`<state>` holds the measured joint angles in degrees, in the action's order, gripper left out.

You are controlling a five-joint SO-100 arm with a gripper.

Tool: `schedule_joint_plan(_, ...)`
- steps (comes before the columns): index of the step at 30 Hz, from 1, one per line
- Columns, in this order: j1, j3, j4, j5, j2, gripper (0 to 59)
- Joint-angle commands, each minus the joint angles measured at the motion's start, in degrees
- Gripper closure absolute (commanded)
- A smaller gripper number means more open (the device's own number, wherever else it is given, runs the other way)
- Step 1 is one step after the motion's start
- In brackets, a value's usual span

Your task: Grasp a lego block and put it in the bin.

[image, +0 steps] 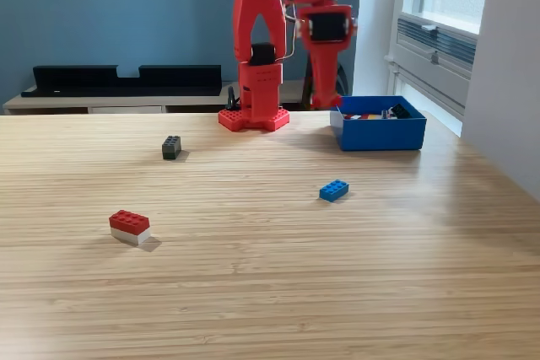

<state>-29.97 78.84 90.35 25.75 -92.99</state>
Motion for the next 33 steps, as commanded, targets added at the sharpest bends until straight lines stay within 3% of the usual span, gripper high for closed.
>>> schedule_joint_plan(1,-15.56,-1.41,0.62,1.85,-4.75,58.6)
schedule_joint_plan(14,-36.56,-0.62,0.53,0.88,-4.66,58.6)
schedule_joint_plan(33,-42.98,0.7,0.62,-3.69,-4.57,58.6)
